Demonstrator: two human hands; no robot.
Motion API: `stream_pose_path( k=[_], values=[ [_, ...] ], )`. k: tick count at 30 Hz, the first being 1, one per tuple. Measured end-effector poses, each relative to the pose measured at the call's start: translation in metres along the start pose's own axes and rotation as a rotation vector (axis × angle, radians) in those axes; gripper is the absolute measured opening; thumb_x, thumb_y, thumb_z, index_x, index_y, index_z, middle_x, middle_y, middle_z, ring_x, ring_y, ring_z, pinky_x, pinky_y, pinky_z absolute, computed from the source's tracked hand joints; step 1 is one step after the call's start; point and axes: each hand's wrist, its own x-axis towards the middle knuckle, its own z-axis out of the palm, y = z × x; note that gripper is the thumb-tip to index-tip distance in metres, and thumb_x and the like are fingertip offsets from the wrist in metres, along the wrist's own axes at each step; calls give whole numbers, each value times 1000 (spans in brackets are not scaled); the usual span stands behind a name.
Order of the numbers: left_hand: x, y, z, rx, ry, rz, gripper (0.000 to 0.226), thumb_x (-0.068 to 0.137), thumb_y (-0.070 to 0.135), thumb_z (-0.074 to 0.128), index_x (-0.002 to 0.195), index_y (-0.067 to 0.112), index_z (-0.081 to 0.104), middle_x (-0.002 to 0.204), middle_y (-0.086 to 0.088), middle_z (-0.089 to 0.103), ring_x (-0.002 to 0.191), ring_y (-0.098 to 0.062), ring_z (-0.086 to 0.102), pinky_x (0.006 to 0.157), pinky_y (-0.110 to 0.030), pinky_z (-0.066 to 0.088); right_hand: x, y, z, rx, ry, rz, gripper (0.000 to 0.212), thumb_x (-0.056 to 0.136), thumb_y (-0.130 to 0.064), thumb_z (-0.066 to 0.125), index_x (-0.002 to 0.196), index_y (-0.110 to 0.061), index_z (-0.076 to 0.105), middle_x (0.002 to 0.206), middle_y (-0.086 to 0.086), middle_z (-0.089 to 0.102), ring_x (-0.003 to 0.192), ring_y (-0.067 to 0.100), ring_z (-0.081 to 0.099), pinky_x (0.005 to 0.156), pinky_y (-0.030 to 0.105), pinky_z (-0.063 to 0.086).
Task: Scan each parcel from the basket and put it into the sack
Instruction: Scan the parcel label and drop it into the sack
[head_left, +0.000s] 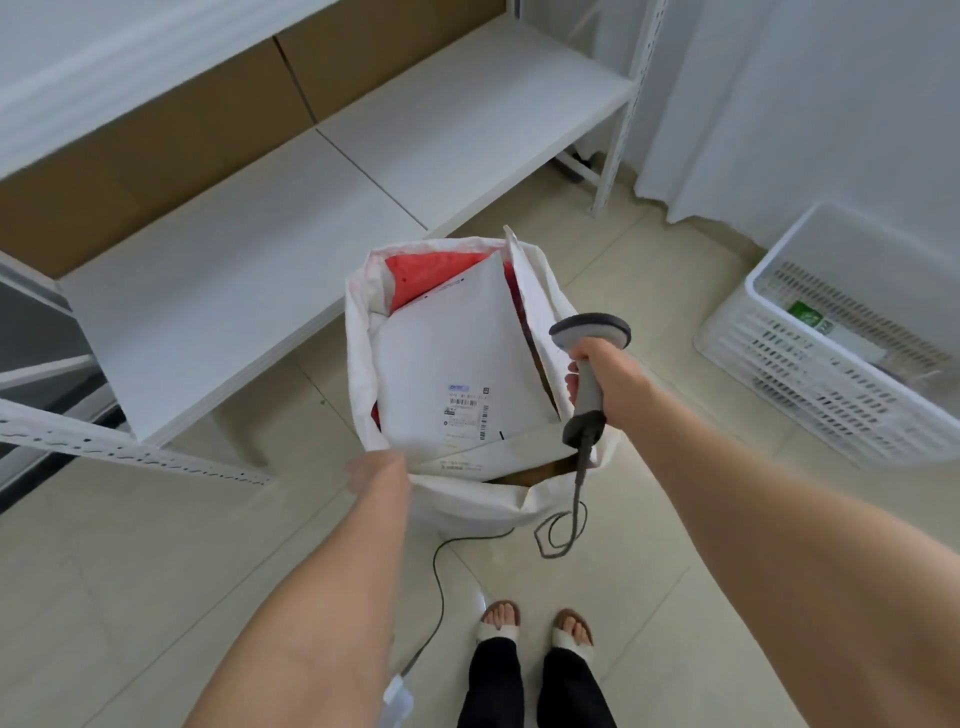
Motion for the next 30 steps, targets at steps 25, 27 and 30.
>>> stream_pose_path(
  k=[25, 27, 30],
  values=[
    [-31, -1, -15, -47, 101, 291, 36, 98, 6, 38, 132, -3, 49, 133, -22, 52, 123, -37, 50, 99, -40, 41, 1, 51, 11, -50, -47, -95, 15, 86, -11, 63, 83, -14, 49, 92, 6, 54, 89, 23, 54, 94, 42, 49],
    [-28, 9, -31, -33, 129, 265, 35, 98, 8, 41, 130, -3, 52, 131, -22, 54, 119, -36, 53, 97, -41, 45, -13, 37, 25, -60, -42, -138, 12, 88, -11, 62, 84, -13, 51, 92, 6, 52, 77, 18, 51, 91, 37, 49],
    [-21, -2, -36, -45, -8, 110, 36, 99, 7, 40, 131, -4, 48, 124, -23, 55, 112, -39, 57, 82, -43, 53, -19, 43, 32, -180, -37, -74, 15, 92, -14, 60, 99, -11, 48, 103, 12, 54, 90, 26, 54, 88, 34, 49]
  ],
)
